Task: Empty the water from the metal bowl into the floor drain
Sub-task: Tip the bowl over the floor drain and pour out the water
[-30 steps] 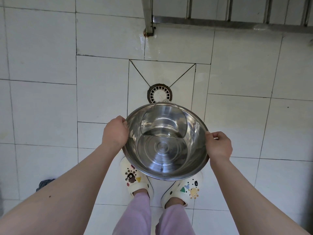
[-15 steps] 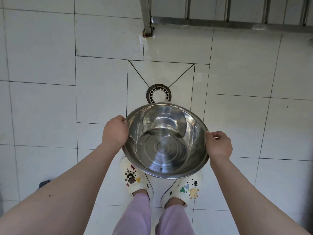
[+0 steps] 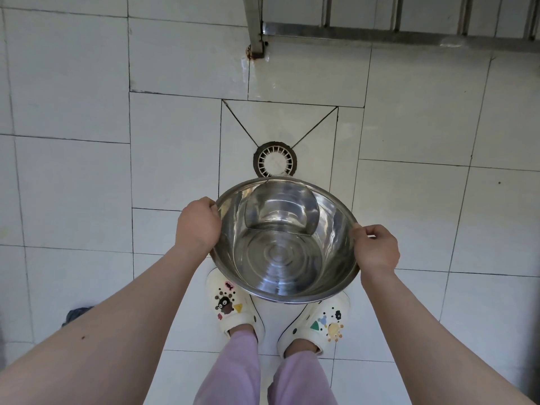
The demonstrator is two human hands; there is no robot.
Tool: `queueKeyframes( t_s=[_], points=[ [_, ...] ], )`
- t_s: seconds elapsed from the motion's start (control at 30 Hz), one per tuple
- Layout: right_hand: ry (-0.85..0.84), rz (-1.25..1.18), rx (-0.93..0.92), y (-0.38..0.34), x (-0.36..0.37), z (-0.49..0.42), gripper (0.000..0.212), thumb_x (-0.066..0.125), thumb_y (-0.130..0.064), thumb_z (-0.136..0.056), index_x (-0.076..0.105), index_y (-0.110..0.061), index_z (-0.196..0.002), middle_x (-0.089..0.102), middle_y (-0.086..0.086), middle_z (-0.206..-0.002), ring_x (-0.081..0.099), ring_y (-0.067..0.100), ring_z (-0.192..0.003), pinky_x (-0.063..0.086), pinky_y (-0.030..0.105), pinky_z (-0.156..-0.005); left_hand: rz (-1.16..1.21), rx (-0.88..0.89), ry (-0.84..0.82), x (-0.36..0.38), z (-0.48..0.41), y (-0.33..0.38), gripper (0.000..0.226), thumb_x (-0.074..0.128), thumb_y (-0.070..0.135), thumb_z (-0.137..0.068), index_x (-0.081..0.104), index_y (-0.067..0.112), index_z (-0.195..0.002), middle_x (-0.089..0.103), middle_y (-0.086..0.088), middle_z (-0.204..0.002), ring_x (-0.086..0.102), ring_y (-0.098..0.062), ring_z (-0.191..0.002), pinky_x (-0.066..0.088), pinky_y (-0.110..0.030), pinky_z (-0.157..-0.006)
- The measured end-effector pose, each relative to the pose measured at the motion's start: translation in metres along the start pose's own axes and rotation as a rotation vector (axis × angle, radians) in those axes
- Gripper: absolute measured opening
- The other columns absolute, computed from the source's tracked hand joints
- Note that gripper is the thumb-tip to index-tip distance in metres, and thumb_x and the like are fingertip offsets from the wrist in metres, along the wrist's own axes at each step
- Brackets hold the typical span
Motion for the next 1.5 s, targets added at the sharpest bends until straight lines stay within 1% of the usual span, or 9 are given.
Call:
queueKeyframes(
  t_s=[0.1,0.4,0.67,0.8,0.93,1.13,1.3,1.37,1.5],
  points=[
    [-0.003,0.003,0.002,-0.001,0.002,0.001,0.025,0.057,-0.033,-0.089,0.06,-0.01,-0.082,0.053,-0.002,-0.06,0.048,0.019,-0.056,0.035,0.028,-0.061,0.003,-0.002,0.005,-0.001,0.0,-0.001,0.032,0.036,0.011,-0.094,0.065,-0.002,-0.102,0.068,-0.021,-0.098,0.059,-0.038,-0.092,0.043,-0.035,-0.076],
    [-0.002,-0.018,0.012,-0.004,0.004,0.001,0.025,0.059,-0.035,-0.088,0.06,-0.011,-0.082,0.054,-0.002,-0.06,0.048,0.02,-0.055,0.039,0.029,-0.064,0.029,-0.014,0.013,-0.003,-0.002,-0.003,0.033,0.035,0.01,-0.093,0.066,-0.001,-0.099,0.068,-0.02,-0.095,0.058,-0.036,-0.089,0.043,-0.034,-0.074],
    [-0.025,-0.033,0.019,-0.005,0.004,0.002,0.023,0.058,-0.035,-0.088,0.061,-0.013,-0.082,0.055,-0.002,-0.063,0.053,0.026,-0.064,0.047,0.035,-0.071,0.081,-0.043,0.003,-0.004,0.0,-0.004,0.032,0.035,0.006,-0.087,0.065,-0.005,-0.085,0.065,-0.025,-0.081,0.048,-0.031,-0.071,0.043,-0.034,-0.066],
    [-0.043,-0.048,0.024,-0.007,0.005,0.005,0.021,0.057,-0.034,-0.089,0.066,-0.015,-0.088,0.062,0.002,-0.074,0.057,0.027,-0.069,0.052,0.041,-0.077,0.091,-0.052,-0.003,-0.004,0.002,-0.006,0.031,0.035,0.006,-0.087,0.062,-0.008,-0.082,0.058,-0.024,-0.073,0.043,-0.03,-0.067,0.038,-0.032,-0.062],
    [-0.07,-0.081,0.037,-0.009,0.007,0.007,0.019,0.056,-0.031,-0.089,0.068,-0.017,-0.09,0.065,0.004,-0.081,0.059,0.03,-0.073,0.055,0.049,-0.082,0.099,-0.052,0.001,-0.005,0.001,-0.007,0.03,0.036,0.005,-0.087,0.062,-0.01,-0.082,0.061,-0.027,-0.077,0.044,-0.03,-0.067,0.038,-0.032,-0.063],
    [-0.098,-0.082,0.054,-0.015,0.008,0.008,0.023,0.053,-0.028,-0.09,0.072,-0.016,-0.095,0.069,0.005,-0.086,0.064,0.035,-0.085,0.055,0.049,-0.084,0.114,-0.068,0.011,-0.006,0.0,-0.008,0.031,0.036,0.005,-0.087,0.064,-0.008,-0.083,0.059,-0.024,-0.074,0.045,-0.03,-0.068,0.038,-0.032,-0.063],
    [-0.118,-0.106,0.073,-0.018,0.011,0.01,0.023,0.052,-0.023,-0.089,0.071,-0.014,-0.082,0.062,0.007,-0.076,0.05,0.029,-0.068,0.052,0.045,-0.075,0.143,-0.086,0.021,-0.01,0.001,-0.011,0.03,0.036,0.004,-0.086,0.061,-0.01,-0.077,0.049,-0.016,-0.065,0.041,-0.03,-0.065,0.033,-0.029,-0.06],
    [-0.124,-0.108,0.08,-0.017,0.011,0.009,0.026,0.051,-0.02,-0.088,0.071,-0.003,-0.084,0.054,0.011,-0.07,0.041,0.028,-0.065,0.043,0.041,-0.064,0.16,-0.102,0.018,-0.01,0.001,-0.01,0.029,0.036,0.003,-0.085,0.059,-0.009,-0.073,0.045,-0.016,-0.064,0.038,-0.029,-0.064,0.032,-0.03,-0.059],
    [-0.137,-0.109,0.086,-0.017,0.012,0.007,0.026,0.051,-0.017,-0.087,0.067,0.004,-0.087,0.048,0.011,-0.069,0.036,0.026,-0.063,0.035,0.035,-0.061,0.2,-0.148,0.016,-0.01,-0.001,-0.012,0.025,0.036,0.003,-0.082,0.056,-0.005,-0.069,0.043,-0.016,-0.064,0.036,-0.028,-0.064,0.032,-0.031,-0.059]
  ],
)
Point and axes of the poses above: each hand's wrist, its own z-axis away from the middle knuckle, its own x-axis out of the palm, y = z × x, the point moved 5 cm from there along -z, towards the middle knuckle
